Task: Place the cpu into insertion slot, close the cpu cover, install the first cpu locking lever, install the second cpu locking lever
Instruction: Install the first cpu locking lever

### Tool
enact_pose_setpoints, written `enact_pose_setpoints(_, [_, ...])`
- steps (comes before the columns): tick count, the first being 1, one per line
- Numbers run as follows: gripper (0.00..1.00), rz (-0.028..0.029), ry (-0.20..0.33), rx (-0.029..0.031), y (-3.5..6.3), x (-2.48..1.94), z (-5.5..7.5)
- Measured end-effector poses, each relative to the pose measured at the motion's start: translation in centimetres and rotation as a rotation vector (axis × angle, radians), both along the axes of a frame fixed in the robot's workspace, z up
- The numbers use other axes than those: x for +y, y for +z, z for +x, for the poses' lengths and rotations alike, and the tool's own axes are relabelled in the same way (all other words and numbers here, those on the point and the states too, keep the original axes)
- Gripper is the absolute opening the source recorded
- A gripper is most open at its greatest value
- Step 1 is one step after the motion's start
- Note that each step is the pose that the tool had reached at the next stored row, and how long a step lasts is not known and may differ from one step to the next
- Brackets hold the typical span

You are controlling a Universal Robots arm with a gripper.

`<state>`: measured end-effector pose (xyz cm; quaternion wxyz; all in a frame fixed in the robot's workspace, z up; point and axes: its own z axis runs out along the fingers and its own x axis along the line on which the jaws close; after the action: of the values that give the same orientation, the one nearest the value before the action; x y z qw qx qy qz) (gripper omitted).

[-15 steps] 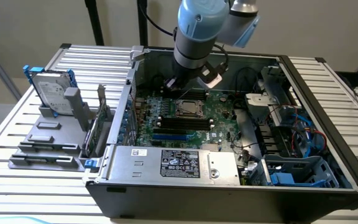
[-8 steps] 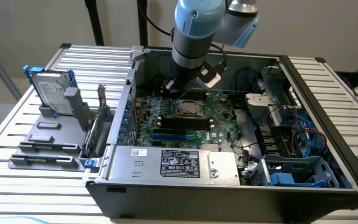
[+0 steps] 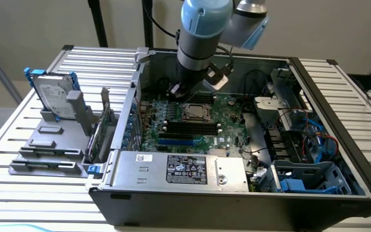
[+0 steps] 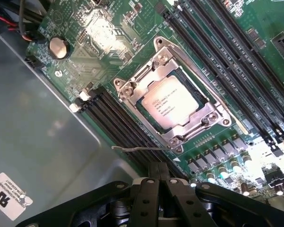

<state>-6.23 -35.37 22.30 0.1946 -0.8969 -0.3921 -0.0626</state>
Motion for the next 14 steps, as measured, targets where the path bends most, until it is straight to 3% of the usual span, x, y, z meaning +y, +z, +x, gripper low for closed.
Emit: enact_pose_setpoints(14, [0.11,-0.0012,0.0,0.0,-1.73,0.46,0.0])
